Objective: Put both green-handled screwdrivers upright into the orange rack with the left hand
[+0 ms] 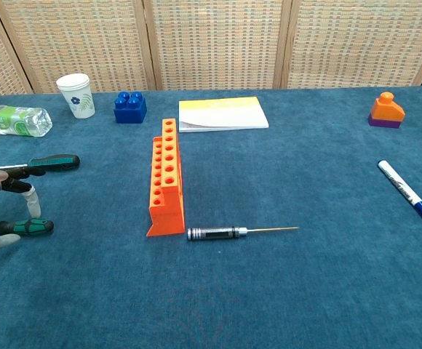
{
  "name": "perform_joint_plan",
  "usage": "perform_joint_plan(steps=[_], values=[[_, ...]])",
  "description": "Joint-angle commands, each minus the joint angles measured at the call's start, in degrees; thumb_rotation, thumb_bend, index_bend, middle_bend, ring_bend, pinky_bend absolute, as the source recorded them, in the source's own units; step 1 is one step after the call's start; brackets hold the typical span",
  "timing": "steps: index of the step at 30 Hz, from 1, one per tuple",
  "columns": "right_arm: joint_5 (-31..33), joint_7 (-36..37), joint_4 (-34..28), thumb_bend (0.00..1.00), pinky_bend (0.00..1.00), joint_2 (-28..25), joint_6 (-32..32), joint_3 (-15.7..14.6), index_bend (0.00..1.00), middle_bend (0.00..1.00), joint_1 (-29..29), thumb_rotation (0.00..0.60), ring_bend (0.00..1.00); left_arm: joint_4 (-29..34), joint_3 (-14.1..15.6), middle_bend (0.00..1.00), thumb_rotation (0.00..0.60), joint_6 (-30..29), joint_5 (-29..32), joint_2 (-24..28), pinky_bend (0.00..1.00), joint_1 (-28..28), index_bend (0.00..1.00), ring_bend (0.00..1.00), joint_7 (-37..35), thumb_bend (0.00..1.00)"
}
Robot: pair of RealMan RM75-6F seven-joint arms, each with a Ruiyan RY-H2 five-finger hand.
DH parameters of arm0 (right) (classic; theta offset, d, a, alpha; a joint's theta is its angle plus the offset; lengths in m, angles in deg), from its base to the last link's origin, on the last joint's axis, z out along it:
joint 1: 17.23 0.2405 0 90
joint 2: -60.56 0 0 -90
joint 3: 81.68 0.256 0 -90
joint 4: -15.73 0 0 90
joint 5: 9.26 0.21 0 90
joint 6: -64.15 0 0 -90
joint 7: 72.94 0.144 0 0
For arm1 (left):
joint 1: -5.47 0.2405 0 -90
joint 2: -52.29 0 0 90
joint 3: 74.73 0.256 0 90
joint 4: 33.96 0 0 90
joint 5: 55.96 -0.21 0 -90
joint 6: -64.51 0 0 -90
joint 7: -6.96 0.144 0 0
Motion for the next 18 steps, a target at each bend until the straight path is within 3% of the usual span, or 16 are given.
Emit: perform_joint_plan(steps=[1, 18], values=[[0.0, 0.07, -0.03, 0.0, 0.0, -0.03, 0.13, -0.06, 0.0, 0.0, 0.05, 0.6, 0.0, -0.23, -0.04, 0.0, 0.6, 0.1, 0.63, -0.42, 0.0, -0.19, 0.41, 0.0, 0.26, 0.32], [0.02, 0.73, -0.09, 0.0, 0.0, -0.1, 0.5, -0.19, 0.0, 0.0, 0.2, 0.6, 0.0, -1.48, 0.13, 0.0, 0.6, -0.49, 1.96, -2.36, 0.0, -0.72, 0.49, 0.0, 0.86, 0.34]])
